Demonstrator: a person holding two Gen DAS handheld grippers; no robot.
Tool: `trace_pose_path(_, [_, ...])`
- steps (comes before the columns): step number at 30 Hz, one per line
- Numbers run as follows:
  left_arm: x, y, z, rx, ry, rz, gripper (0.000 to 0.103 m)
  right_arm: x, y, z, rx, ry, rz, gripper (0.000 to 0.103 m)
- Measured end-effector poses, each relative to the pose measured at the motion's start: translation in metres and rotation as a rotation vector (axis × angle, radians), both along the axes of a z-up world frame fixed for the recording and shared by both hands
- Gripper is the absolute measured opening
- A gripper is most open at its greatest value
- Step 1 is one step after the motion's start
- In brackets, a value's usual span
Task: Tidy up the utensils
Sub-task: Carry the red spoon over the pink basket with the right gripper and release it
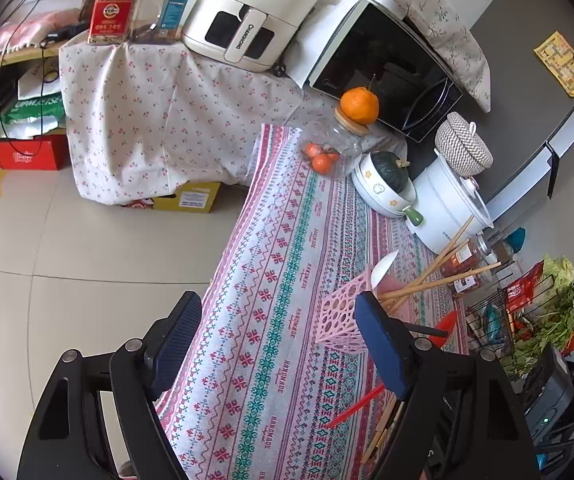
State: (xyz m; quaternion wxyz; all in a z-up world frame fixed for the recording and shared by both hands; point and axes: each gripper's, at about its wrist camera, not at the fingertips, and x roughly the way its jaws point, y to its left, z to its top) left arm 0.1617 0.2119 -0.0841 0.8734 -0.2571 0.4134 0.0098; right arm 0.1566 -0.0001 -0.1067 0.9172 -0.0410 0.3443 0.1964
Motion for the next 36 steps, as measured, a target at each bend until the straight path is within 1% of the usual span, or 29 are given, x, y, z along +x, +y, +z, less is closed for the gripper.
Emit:
trace_pose_path(2, [0.000, 0.000, 0.001, -0.003, -0.002, 0.001, 0.081, -0.001, -0.007, 0.023, 0.036, -0.069, -0.029, 0.008])
trace_pose_path(6, [0.001, -0.002, 0.001, -0.003, -0.005, -0.004, 0.081, 0.008, -0.023, 0.063, 0.119, -0.150, -0.082, 0.008])
trace_pose_path(8, [0.002, -0.003, 0.000, -0.002, -0.003, -0.007, 0.081, 0.014, -0.026, 0.076, 0.134, -0.182, -0.102, 0.008])
trace_pose_path(10, [0.004, -0.004, -0.001, 0.002, 0.001, -0.010, 0.081, 0.019, -0.028, 0.082, 0.126, -0.217, -0.123, 0.008])
trace_pose_path(12, [0.005, -0.006, -0.002, 0.008, 0.005, -0.014, 0.081, 0.027, -0.028, 0.083, 0.119, -0.236, -0.136, 0.008])
trace_pose_path(15, [0.005, -0.008, -0.003, 0.014, 0.010, -0.020, 0.081, 0.040, -0.028, 0.078, 0.106, -0.231, -0.148, 0.008])
trace_pose_path(21, [0.005, -0.010, -0.003, 0.023, 0.010, -0.022, 0.081, 0.055, -0.018, 0.065, 0.038, -0.261, -0.145, 0.008])
trace_pose_path(27, [0.006, -0.010, -0.003, 0.028, 0.012, -0.018, 0.081, 0.070, -0.014, 0.046, 0.014, -0.161, -0.126, 0.010])
trace_pose_path(29, [0.006, -0.010, -0.002, 0.028, 0.011, -0.018, 0.081, 0.071, -0.016, 0.043, 0.026, -0.137, -0.124, 0.013])
trace_pose_path(30, [0.005, -0.010, -0.001, 0.029, 0.007, -0.017, 0.081, 0.070, -0.017, 0.044, 0.029, -0.133, -0.125, 0.018])
trace_pose_path(31, [0.004, -0.011, 0.001, 0.031, 0.002, -0.017, 0.081, 0.068, -0.018, 0.046, 0.036, -0.133, -0.126, 0.026])
trace_pose_path(32, [0.003, -0.012, 0.003, 0.033, -0.003, -0.018, 0.081, 0.066, -0.019, 0.049, 0.046, -0.138, -0.126, 0.031])
trace_pose_path(33, [0.001, -0.013, 0.005, 0.035, -0.010, -0.019, 0.081, 0.063, -0.022, 0.054, 0.059, -0.145, -0.126, 0.039])
trace_pose_path(34, [0.000, -0.014, 0.008, 0.038, -0.017, -0.020, 0.081, 0.059, -0.024, 0.058, 0.070, -0.152, -0.126, 0.043])
trace_pose_path(36, [-0.004, -0.017, 0.012, 0.044, -0.030, -0.023, 0.081, 0.052, -0.028, 0.067, 0.083, -0.163, -0.123, 0.048])
